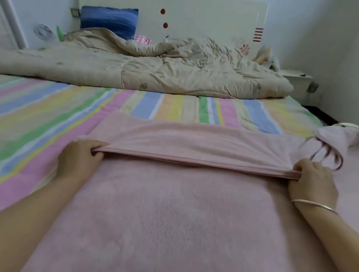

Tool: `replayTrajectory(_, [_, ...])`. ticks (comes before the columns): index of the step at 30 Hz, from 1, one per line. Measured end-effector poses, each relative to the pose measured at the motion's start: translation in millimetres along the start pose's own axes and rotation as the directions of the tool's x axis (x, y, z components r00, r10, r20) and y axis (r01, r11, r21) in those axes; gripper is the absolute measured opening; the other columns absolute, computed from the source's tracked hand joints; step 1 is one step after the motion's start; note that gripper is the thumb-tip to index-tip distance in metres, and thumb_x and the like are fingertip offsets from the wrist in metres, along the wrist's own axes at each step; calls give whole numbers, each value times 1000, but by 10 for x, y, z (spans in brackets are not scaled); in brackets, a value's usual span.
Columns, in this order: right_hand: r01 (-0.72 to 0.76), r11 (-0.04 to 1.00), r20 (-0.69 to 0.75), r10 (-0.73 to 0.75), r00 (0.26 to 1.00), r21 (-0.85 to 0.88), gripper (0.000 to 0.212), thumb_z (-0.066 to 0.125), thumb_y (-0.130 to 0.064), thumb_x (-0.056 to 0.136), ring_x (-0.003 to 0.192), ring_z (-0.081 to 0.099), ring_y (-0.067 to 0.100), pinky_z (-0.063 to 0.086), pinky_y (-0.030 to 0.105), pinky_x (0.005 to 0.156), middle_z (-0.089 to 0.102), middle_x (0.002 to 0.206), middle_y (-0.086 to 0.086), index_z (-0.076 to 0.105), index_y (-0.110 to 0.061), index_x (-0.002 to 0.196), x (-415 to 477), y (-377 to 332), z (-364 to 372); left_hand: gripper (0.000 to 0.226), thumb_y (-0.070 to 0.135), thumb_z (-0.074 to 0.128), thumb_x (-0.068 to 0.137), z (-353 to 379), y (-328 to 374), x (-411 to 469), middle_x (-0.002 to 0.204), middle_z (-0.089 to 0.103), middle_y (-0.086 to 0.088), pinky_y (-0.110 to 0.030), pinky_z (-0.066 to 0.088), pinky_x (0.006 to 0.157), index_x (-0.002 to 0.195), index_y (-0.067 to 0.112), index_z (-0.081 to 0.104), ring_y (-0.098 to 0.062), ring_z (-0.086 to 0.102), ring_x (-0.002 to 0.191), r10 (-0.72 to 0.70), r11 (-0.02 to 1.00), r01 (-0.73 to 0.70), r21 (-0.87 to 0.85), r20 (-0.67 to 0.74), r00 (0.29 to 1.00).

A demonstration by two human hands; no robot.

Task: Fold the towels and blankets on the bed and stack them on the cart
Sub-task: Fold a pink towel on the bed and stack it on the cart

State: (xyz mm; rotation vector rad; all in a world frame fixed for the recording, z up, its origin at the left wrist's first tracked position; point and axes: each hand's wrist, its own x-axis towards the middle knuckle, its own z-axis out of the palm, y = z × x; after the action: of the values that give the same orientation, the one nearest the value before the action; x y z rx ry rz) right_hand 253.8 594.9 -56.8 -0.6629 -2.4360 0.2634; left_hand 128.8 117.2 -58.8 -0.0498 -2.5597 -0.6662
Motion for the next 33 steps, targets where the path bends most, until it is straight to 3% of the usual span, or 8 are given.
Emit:
replayTrajectory(5, [35,999,38,-35,999,-19,21,65,4,69,94,48,38,47,45,69,57,92,20,61,-8,86,-356,171,-274,37,-3,67,80,-276,-2,-555,109,72,-13,-41,51,84,108,17,76,-36,65,103,-8,999,7,-39,-10,1000])
replayTrajectory(13, [80,996,96,-75,993,-46,20,69,1,68,92,48,34,44,40,62,57,89,14,60,-11,82,-716,322,-630,38,-4,67,78,-610,-58,-943,106,73,-10,-41,52,81,105,20,77,-36,66,99,32,999,-32,2,11,999])
replayTrajectory(18, [61,991,217,-34,976,-120,19,65,-17,80,103,46,30,44,38,68,55,105,9,56,-15,98,-873,184,-691,41,-7,61,78,-587,-150,-1030,114,71,-5,-40,49,90,107,18,76,-30,63,109,65,998,-66,13,86,994])
replayTrajectory(21, [216,963,206,-182,962,-159,29,62,-18,82,105,50,26,48,37,65,56,108,3,56,-21,111,-931,26,-699,38,-6,63,76,-549,-173,-1040,114,69,-10,-42,50,88,109,12,72,-33,61,108,36,997,-41,68,80,996])
replayTrajectory(23, [292,953,222,-267,938,-84,35,64,-11,79,99,54,29,50,40,65,59,105,4,57,-20,112,-972,-73,-668,34,-5,66,75,-545,-132,-1067,109,67,-15,-43,50,81,106,7,68,-36,59,104,-15,996,13,83,26,1000])
replayTrajectory(26, [223,973,261,-231,937,60,35,63,-3,74,92,56,34,49,42,70,62,99,9,59,-15,107,-1039,-255,-594,28,-4,69,73,-580,-100,-1089,104,63,-16,-43,49,76,99,6,63,-37,58,100,-47,997,48,66,-24,999])
replayTrajectory(30, [225,973,239,-232,943,58,30,64,1,73,88,55,36,48,42,70,62,96,13,64,-14,99,-1064,-326,-517,28,-3,67,77,-701,-244,-928,105,70,-5,-30,46,83,98,15,70,-27,63,101,-153,972,177,-155,156,976])
replayTrajectory(33, [241,970,192,-243,951,32,21,64,-1,77,84,59,37,48,40,67,66,92,13,66,-15,92,-1068,-314,-558,35,-10,61,77,-882,-398,-805,96,69,2,-23,43,85,94,18,73,-19,64,99,-114,956,174,-237,247,962])
